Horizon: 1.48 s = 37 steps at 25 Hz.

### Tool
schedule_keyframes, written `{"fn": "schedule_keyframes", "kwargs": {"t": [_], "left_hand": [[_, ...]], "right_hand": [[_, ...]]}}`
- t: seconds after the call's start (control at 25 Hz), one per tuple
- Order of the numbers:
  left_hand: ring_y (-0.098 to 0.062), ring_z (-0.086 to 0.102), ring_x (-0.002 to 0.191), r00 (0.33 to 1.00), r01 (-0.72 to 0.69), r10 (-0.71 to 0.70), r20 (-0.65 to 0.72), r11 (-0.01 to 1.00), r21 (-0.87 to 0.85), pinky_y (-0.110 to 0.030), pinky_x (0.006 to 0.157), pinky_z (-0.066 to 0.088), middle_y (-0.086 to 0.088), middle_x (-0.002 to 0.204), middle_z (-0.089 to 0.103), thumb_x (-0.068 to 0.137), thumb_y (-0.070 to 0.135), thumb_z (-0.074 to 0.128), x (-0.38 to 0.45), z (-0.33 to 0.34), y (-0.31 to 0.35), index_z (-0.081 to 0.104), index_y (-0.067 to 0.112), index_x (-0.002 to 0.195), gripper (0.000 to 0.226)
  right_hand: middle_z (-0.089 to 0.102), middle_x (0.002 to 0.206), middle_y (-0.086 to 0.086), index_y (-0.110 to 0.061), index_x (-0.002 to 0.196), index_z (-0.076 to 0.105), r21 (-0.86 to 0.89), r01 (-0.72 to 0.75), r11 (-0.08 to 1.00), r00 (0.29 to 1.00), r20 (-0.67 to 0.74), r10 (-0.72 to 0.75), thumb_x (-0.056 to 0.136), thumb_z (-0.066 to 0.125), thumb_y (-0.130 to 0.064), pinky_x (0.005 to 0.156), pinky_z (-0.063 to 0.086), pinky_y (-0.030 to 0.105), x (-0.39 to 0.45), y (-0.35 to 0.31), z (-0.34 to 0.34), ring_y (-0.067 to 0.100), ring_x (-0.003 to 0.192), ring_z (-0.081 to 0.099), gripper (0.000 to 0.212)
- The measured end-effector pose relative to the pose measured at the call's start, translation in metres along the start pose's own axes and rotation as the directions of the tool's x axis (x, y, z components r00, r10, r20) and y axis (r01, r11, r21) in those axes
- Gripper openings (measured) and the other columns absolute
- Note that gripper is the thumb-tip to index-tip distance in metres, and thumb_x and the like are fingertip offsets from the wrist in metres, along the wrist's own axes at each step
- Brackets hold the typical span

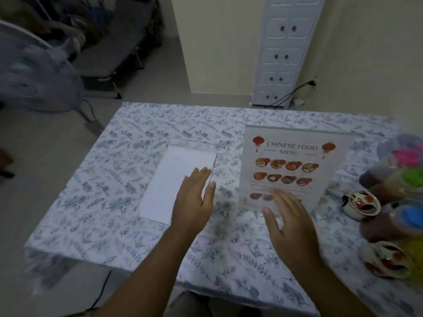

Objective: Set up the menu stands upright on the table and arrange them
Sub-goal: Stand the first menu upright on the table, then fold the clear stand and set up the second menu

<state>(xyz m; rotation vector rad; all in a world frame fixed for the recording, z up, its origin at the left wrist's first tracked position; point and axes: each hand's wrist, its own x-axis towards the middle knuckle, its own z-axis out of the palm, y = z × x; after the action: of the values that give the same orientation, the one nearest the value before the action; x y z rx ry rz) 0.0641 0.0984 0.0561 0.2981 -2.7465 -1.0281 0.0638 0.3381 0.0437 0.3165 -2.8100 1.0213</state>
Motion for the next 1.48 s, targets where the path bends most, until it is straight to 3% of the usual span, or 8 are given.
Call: {"fn": "schedule_keyframes", "kwargs": {"t": [0.28, 0.52, 0.64, 0.72, 0.96, 1.2, 1.36, 1.48], "left_hand": [[-0.016, 0.002, 0.162, 0.983, 0.064, -0.103, 0.151, 0.968, 0.242, -0.029, 0.126, -0.006, -0.001, 0.174, 0.014, 0.107, 0.048, 0.031, 0.019, -0.052, -0.098, 0.021, 0.015, 0.165, 0.067], [-0.033, 0.004, 0.16, 0.906, 0.19, -0.318, 0.28, 0.895, 0.403, -0.042, 0.128, -0.001, -0.015, 0.174, 0.009, 0.102, 0.056, 0.033, 0.067, -0.069, -0.192, 0.02, 0.009, 0.163, 0.078], [-0.035, 0.039, 0.137, 0.899, 0.184, -0.313, 0.307, 0.905, 0.384, -0.044, 0.115, 0.034, -0.015, 0.147, 0.045, 0.097, 0.049, 0.047, 0.073, -0.069, -0.221, 0.046, 0.009, 0.145, 0.062], [-0.031, 0.047, 0.12, 0.908, 0.242, -0.309, 0.282, 0.938, 0.248, -0.043, 0.102, 0.043, -0.01, 0.126, 0.052, 0.09, 0.037, 0.055, 0.074, -0.07, -0.228, 0.059, 0.009, 0.125, 0.045], [-0.026, 0.06, 0.08, 0.782, 0.611, -0.561, 0.272, 0.776, -0.155, -0.031, 0.071, 0.049, -0.003, 0.082, 0.063, 0.076, 0.032, 0.059, 0.087, -0.076, -0.23, 0.066, 0.015, 0.076, 0.018], [-0.019, 0.065, 0.089, 0.781, 0.624, -0.538, 0.316, 0.692, -0.363, -0.032, 0.074, 0.051, 0.004, 0.1, 0.071, 0.1, 0.012, 0.052, 0.08, -0.125, -0.213, 0.072, 0.026, 0.109, 0.027], [-0.031, 0.075, 0.103, 0.813, 0.581, -0.436, 0.386, 0.56, -0.59, -0.036, 0.088, 0.059, -0.011, 0.106, 0.081, 0.095, 0.006, 0.058, 0.092, -0.171, -0.181, 0.084, 0.013, 0.097, 0.026], [-0.017, 0.076, 0.093, 0.952, 0.302, -0.212, 0.222, 0.78, -0.548, -0.026, 0.08, 0.06, -0.008, 0.097, 0.08, 0.1, 0.01, 0.061, 0.102, -0.192, -0.161, 0.08, 0.017, 0.103, 0.02]], "right_hand": [[0.018, 0.169, -0.004, -0.017, 0.159, 0.03, -0.139, 0.159, 0.977, 0.937, 0.333, -0.105, 0.094, 0.022, -0.062, 0.123, 0.0, 0.031, 0.045, -0.078, 0.118, 0.009, 0.155, 0.005, 0.079], [0.039, 0.158, 0.016, -0.01, 0.15, 0.042, -0.5, -0.121, 0.858, 0.883, 0.341, 0.323, 0.093, 0.047, -0.06, 0.118, 0.028, 0.048, 0.07, -0.1, 0.198, 0.034, 0.144, 0.035, 0.076], [0.054, 0.137, 0.023, -0.006, 0.134, 0.056, -0.215, -0.541, 0.813, 0.778, 0.24, 0.581, 0.088, 0.067, -0.041, 0.103, 0.044, 0.047, 0.067, -0.12, 0.22, 0.039, 0.124, 0.05, 0.059], [0.067, 0.12, 0.021, -0.006, 0.113, 0.066, 0.175, -0.79, 0.587, 0.613, 0.238, 0.754, 0.085, 0.073, -0.017, 0.086, 0.052, 0.041, 0.071, -0.13, 0.226, 0.035, 0.105, 0.063, 0.03], [0.071, 0.106, 0.019, -0.002, 0.109, 0.068, 0.476, -0.87, 0.125, 0.381, 0.49, 0.784, 0.093, 0.059, 0.001, 0.063, 0.046, 0.035, 0.088, -0.139, 0.207, 0.031, 0.082, 0.064, 0.018], [0.078, 0.108, 0.012, -0.014, 0.121, 0.065, 0.629, -0.756, 0.18, 0.596, 0.549, 0.586, 0.096, 0.055, 0.003, 0.072, 0.057, 0.04, 0.071, -0.141, 0.157, 0.03, 0.096, 0.075, 0.032], [0.076, 0.108, -0.002, -0.013, 0.119, 0.072, 0.659, -0.566, 0.495, 0.815, 0.357, 0.457, 0.086, 0.063, 0.018, 0.07, 0.063, 0.03, 0.073, -0.143, 0.125, 0.014, 0.096, 0.076, 0.046], [0.075, 0.093, 0.004, -0.013, 0.105, 0.078, 0.515, -0.294, 0.805, 0.94, 0.003, 0.341, 0.086, 0.075, -0.005, 0.064, 0.06, 0.021, 0.097, -0.152, 0.113, 0.02, 0.08, 0.074, 0.02]]}}
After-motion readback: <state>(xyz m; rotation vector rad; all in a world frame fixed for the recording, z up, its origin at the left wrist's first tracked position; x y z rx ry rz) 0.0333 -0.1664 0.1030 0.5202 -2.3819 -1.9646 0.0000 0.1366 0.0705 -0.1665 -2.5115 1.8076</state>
